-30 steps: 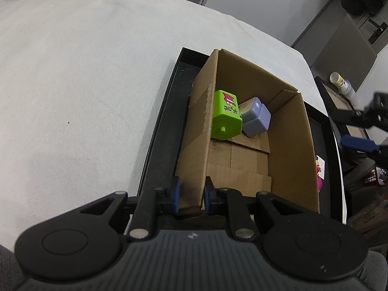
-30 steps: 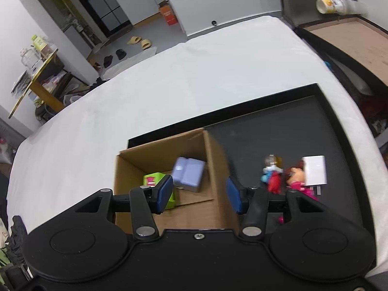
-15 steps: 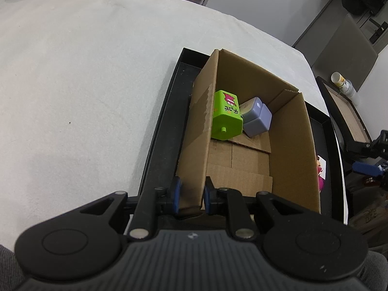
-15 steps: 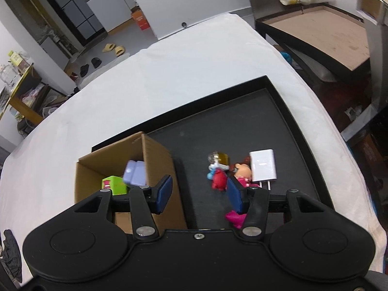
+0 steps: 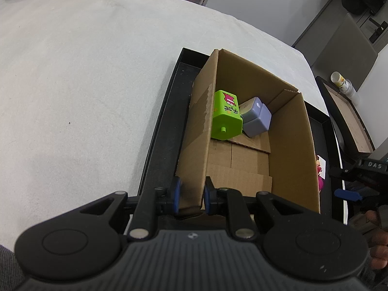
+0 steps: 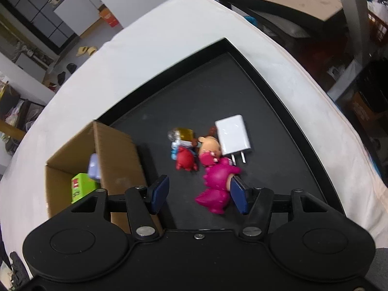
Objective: Organize rigid objects
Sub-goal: 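Lower the right gripper onto the pink dinosaur figure and close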
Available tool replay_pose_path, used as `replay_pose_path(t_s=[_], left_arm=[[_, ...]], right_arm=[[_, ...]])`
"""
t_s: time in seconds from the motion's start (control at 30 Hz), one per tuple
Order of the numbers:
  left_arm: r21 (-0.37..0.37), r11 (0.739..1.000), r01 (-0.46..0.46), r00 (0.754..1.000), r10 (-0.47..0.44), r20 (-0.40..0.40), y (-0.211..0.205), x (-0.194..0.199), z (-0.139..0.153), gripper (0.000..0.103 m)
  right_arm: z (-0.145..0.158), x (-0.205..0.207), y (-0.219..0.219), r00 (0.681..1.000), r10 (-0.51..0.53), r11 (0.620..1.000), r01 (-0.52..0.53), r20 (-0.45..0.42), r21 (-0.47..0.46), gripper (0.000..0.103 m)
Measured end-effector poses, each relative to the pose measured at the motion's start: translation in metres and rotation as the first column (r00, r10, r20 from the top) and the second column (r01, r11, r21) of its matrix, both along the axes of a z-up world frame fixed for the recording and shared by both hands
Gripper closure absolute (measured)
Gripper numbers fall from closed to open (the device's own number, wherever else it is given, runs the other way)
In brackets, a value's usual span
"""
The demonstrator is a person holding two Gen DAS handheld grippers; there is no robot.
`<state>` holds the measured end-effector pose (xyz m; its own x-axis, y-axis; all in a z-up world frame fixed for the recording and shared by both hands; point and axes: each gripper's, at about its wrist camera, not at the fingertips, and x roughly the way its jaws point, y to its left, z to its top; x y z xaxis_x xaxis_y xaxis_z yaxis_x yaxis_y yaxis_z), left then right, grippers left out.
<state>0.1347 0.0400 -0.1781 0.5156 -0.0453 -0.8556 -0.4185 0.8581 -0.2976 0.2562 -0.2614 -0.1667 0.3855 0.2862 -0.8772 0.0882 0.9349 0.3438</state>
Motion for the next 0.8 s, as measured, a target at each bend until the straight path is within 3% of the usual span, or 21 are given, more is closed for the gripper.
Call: replay_pose_path(t_s=[0.7,0.8], left_arm=[[-0.001,1.0,0.0,1.0,0.0,-0.002,0.0,0.0,0.0,0.085],[0.002,1.0,0.001,1.0,-0.001,-0.001,0.0,0.0,-0.001,0.085]], right_arm=[[-0.058,0.012,-0.014,0.99,-0.104,0.992,0.11,-0.091,0.056,0.047],[-0.061,0.014,-0.015,0.991,-0.109,0.992,0.114,-0.081,0.054,0.053]])
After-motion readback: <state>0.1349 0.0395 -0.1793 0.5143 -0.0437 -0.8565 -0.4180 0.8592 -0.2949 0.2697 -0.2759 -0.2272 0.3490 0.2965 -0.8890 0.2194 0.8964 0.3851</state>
